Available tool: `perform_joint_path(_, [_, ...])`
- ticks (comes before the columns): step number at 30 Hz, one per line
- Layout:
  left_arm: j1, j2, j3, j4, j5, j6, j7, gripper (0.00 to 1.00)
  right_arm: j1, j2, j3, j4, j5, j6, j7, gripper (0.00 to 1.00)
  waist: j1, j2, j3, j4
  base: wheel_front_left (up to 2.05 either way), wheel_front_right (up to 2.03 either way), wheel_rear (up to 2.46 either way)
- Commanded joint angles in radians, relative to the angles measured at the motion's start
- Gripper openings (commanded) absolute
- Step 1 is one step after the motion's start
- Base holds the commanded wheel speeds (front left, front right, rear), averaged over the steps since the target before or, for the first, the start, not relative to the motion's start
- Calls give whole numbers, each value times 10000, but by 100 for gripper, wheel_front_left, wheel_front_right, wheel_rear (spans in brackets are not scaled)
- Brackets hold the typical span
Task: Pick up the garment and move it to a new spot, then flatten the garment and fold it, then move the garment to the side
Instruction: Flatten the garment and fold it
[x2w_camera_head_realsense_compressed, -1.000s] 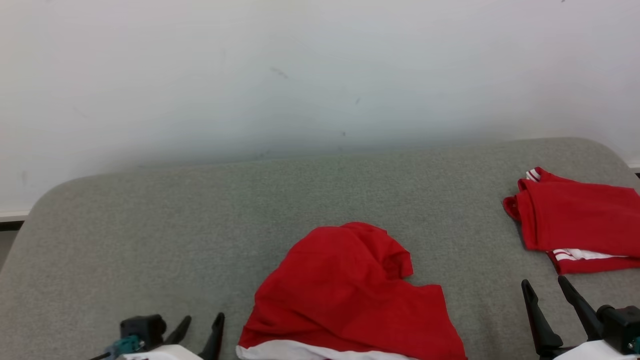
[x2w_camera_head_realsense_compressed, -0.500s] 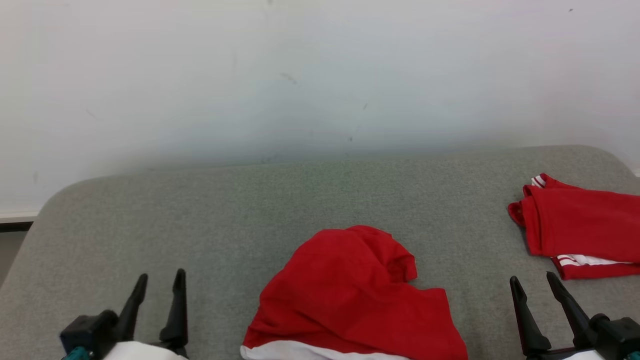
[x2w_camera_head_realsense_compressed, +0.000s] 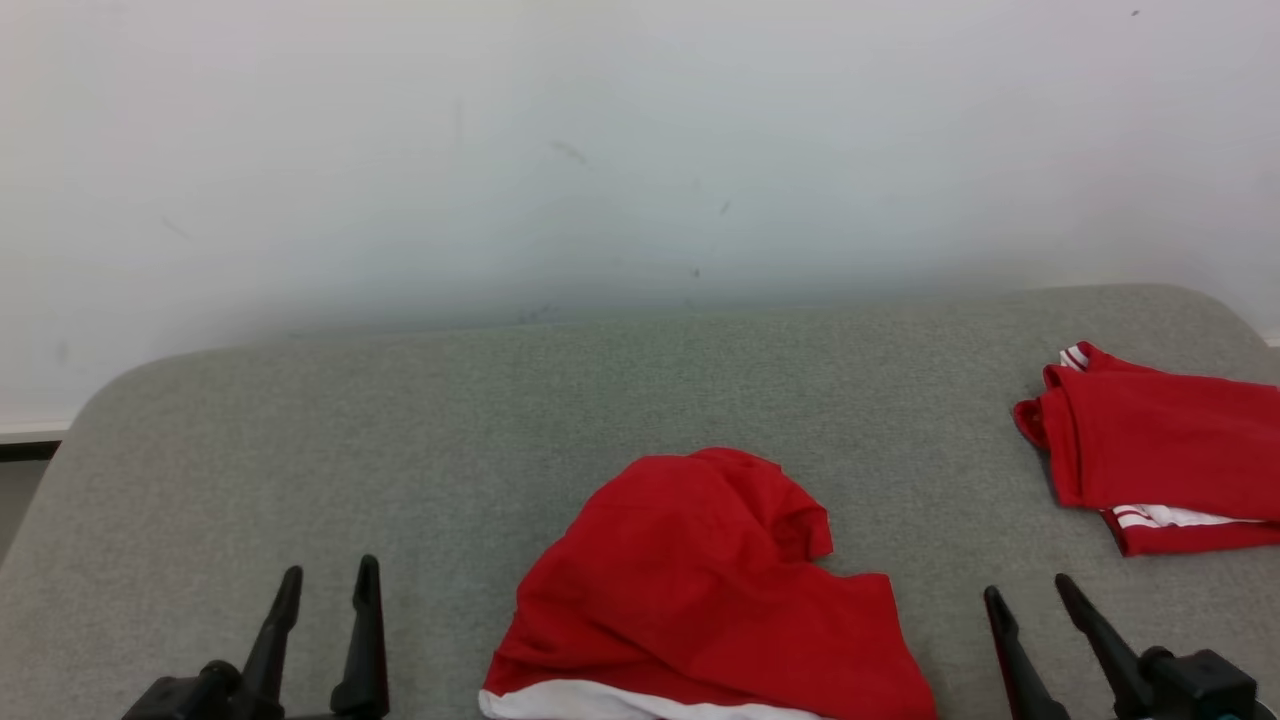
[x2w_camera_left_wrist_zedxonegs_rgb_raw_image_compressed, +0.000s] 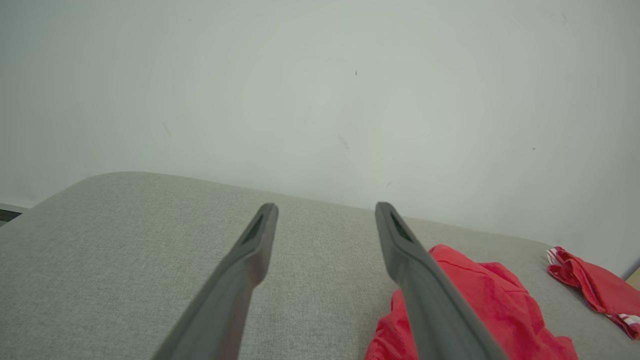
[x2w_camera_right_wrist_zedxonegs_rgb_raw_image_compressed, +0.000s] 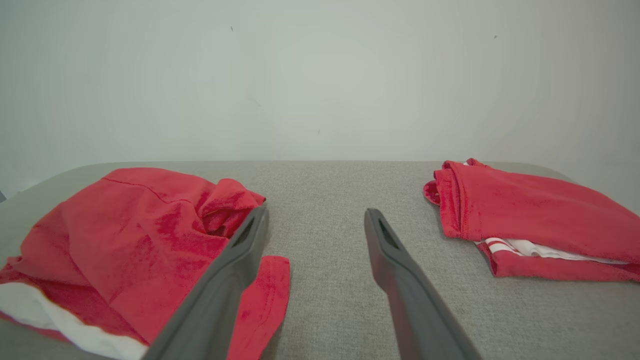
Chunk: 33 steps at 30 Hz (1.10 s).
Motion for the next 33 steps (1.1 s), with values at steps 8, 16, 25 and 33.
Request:
perform_joint_path(8, [-200, -446, 264, 294, 566, -544, -14, 100, -1181, -353, 1050, 1528, 608, -25, 1217, 100, 0, 0, 141, 621, 0, 0, 0])
perform_joint_path(16, [-422, -609, 443, 552, 826, -855, -14, 100, -2038, -574, 1539, 3119, 1678, -25, 2953, 48, 0, 0, 270, 1507, 0, 0, 0])
perform_joint_path(25, [-314, -706, 603, 738, 913, -1025, -13, 100, -1613, -504, 1028, 3469, 1966, -25, 3343, 74, 0, 0, 348, 2000, 0, 0, 0])
perform_joint_path(33, [-568, -630, 580, 852, 1009, -1169, -15, 100, -2100, -162, 562, 4013, 1643, -25, 3262, 64, 0, 0, 569, 2234, 0, 0, 0])
